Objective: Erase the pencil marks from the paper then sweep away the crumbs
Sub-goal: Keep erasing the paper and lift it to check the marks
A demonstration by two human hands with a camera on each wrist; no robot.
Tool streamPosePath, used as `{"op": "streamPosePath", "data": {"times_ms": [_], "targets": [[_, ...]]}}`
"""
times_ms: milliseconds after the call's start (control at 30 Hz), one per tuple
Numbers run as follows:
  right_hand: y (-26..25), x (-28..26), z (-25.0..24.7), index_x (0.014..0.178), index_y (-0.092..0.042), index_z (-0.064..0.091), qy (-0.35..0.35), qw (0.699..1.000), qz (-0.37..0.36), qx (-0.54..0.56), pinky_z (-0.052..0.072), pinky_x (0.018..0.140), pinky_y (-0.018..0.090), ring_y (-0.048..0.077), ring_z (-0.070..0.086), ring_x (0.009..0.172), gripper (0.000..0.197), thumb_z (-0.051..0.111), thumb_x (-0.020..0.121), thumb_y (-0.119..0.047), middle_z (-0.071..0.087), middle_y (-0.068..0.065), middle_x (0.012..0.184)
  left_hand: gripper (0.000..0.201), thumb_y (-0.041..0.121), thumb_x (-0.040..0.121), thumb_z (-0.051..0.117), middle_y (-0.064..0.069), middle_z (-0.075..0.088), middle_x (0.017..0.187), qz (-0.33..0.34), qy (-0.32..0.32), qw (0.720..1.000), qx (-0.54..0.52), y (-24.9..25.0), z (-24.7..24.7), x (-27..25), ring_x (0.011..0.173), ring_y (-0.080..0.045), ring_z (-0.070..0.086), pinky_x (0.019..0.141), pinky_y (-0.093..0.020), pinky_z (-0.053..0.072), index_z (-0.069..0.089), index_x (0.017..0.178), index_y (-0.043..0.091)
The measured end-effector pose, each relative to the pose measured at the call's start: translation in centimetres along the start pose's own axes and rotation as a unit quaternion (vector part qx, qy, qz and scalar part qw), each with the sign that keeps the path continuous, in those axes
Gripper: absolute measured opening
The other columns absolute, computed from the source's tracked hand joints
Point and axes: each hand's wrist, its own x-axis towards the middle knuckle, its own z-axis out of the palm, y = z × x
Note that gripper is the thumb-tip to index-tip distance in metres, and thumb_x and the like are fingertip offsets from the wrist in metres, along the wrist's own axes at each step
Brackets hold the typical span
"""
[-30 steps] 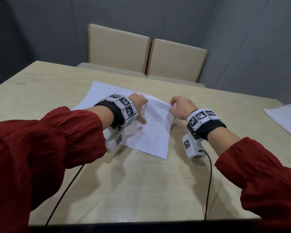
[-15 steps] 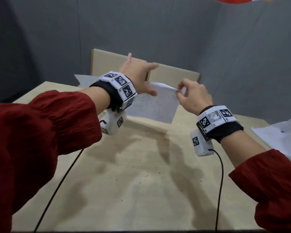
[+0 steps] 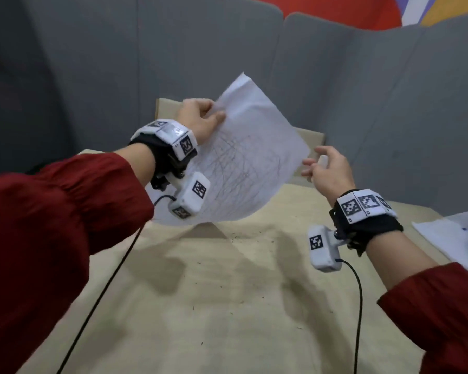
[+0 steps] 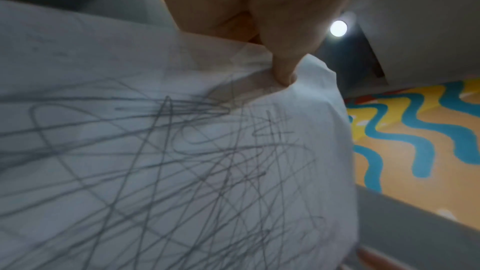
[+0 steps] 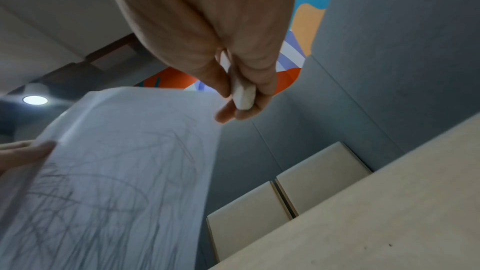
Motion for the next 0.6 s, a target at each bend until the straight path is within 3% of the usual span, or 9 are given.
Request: {"op": "streamPosePath", "data": {"times_ms": [67,133,200,267,367,467,533,600], "targets": [[0.8,0.3,0.2,0.131,-0.019,0.050,0.005,0.999,0.030,0.037,0.052,0.072,0.037,0.012,0.057,0.058,0.047,0.037,0.091,0.001,0.063,0.001,0.099,0.006,0.018,0.095,0.060,0.009,0.057,0.073,-0.014,0.027,0.999,-0.030,-0.3,-0.6,0.6,0.061,0.002,0.050,0.059,-0.015,0.042,0.063,0.091,0.014],[0.7,0.1,0.2,0.134,-0.017,0.050,0.004,0.994,0.053,0.091,0.044,0.062,0.032,0.013,0.046,0.052,0.047,0.039,0.091,-0.001,0.059,0.005,0.091,0.007,0.016,0.096,0.058,0.007,0.058,0.076,-0.027,0.043,0.996,-0.070,-0.9,-1.1,0.9,0.066,-0.004,0.053,0.063,-0.019,0.046,0.062,0.090,0.013],[0.2,-0.2,0.3,0.132,-0.015,0.052,-0.014,0.984,0.081,0.157,0.040,0.057,0.028,0.014,0.041,0.052,0.037,0.049,0.095,-0.012,0.056,0.003,0.084,0.014,0.016,0.097,0.057,0.007,0.061,0.077,-0.037,0.049,0.993,-0.097,-1.6,-1.4,1.0,0.069,-0.009,0.056,0.070,-0.029,0.049,0.062,0.084,0.019],[-0.7,-0.7,0.5,0.122,-0.016,0.059,-0.047,0.972,0.096,0.209,0.039,0.051,0.023,0.012,0.039,0.048,0.031,0.059,0.094,-0.029,0.058,0.003,0.092,0.013,0.016,0.097,0.057,0.004,0.063,0.080,-0.047,0.056,0.992,-0.107,-2.1,-1.5,0.9,0.072,-0.013,0.059,0.074,-0.036,0.052,0.063,0.086,0.018],[-1.8,-1.0,0.7,0.105,-0.018,0.067,-0.088,0.966,0.078,0.230,0.039,0.051,0.024,0.010,0.041,0.044,0.030,0.066,0.087,-0.042,0.065,0.006,0.105,0.008,0.015,0.097,0.057,-0.005,0.067,0.090,-0.060,0.062,0.989,-0.122,-2.5,-1.4,0.7,0.078,-0.018,0.063,0.083,-0.043,0.055,0.064,0.099,0.011],[-2.8,-1.1,0.9,0.103,-0.004,0.068,-0.105,0.956,0.061,0.266,0.038,0.052,0.026,0.012,0.043,0.049,0.058,0.065,0.080,-0.057,0.067,0.003,0.103,0.009,0.016,0.095,0.059,-0.015,0.070,0.099,-0.066,0.072,0.986,-0.132,-2.7,-1.3,0.6,0.087,-0.027,0.066,0.087,-0.052,0.055,0.064,0.099,0.010],[-3.3,-1.2,1.0,0.096,-0.011,0.068,-0.120,0.948,0.047,0.290,0.037,0.051,0.025,0.011,0.043,0.051,0.061,0.066,0.072,-0.067,0.064,0.001,0.097,0.008,0.018,0.095,0.059,-0.011,0.071,0.095,-0.075,0.077,0.986,-0.130,-2.8,-1.2,0.9,0.087,-0.027,0.068,0.085,-0.052,0.056,0.064,0.098,0.013],[-3.4,-1.1,1.2,0.091,-0.014,0.065,-0.105,0.956,0.029,0.274,0.037,0.050,0.024,0.010,0.042,0.047,0.056,0.070,0.065,-0.064,0.063,0.001,0.096,0.006,0.018,0.096,0.058,-0.003,0.070,0.088,-0.085,0.076,0.983,-0.142,-2.4,-1.2,0.9,0.084,-0.024,0.067,0.086,-0.050,0.056,0.063,0.096,0.016]]}}
